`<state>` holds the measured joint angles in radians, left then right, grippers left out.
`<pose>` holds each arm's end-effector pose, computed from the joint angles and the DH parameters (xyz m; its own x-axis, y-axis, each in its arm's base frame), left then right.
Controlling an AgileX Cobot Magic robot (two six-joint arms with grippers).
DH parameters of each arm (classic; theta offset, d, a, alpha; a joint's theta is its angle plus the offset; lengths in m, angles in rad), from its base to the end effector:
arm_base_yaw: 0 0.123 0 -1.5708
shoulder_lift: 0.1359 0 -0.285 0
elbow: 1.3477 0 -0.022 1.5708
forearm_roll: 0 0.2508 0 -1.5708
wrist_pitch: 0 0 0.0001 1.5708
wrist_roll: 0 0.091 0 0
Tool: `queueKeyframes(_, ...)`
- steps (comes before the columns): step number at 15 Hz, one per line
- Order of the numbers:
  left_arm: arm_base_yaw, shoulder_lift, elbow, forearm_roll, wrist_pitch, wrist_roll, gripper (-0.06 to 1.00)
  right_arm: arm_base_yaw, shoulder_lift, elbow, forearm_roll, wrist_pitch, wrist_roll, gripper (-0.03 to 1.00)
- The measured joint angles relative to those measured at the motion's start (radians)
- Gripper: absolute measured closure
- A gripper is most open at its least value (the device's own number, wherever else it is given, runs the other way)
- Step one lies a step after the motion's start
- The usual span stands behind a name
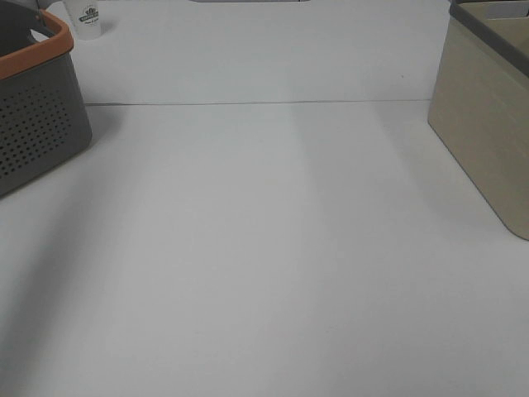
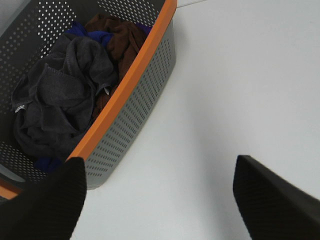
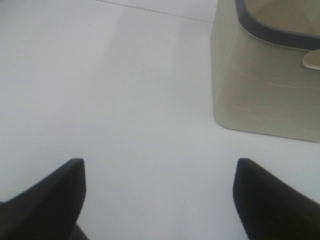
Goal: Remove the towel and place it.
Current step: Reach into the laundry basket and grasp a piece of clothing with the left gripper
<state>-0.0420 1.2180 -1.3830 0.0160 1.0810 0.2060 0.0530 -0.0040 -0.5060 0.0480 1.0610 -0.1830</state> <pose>0.2373 -0.0087 0.4181 -0.7128 0.2420 -0.6582 0.1878 0.9702 0.1534 -0.0064 0.0035 0.2790 -0.4263 -0.1816 -0.8862 -0.1601 0.9793 -0.1237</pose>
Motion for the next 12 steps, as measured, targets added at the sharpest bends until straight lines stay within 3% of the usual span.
queueKeyframes(4, 0.0, 0.128, -0.137, 0.034, 0.008, 0.027, 0.19, 0.0, 0.0, 0.0, 0.0, 0.0, 0.0, 0.18)
queueKeyframes(8, 0.0, 0.284, -0.317, 0.047, 0.106, 0.073, 0.19, 0.0, 0.0, 0.0, 0.0, 0.0, 0.0, 0.18)
queueKeyframes(12, 0.0, 0.403, -0.406, 0.095, 0.113, 0.126, 0.21, 0.0, 0.0, 0.003, 0.0, 0.0, 0.0, 0.18)
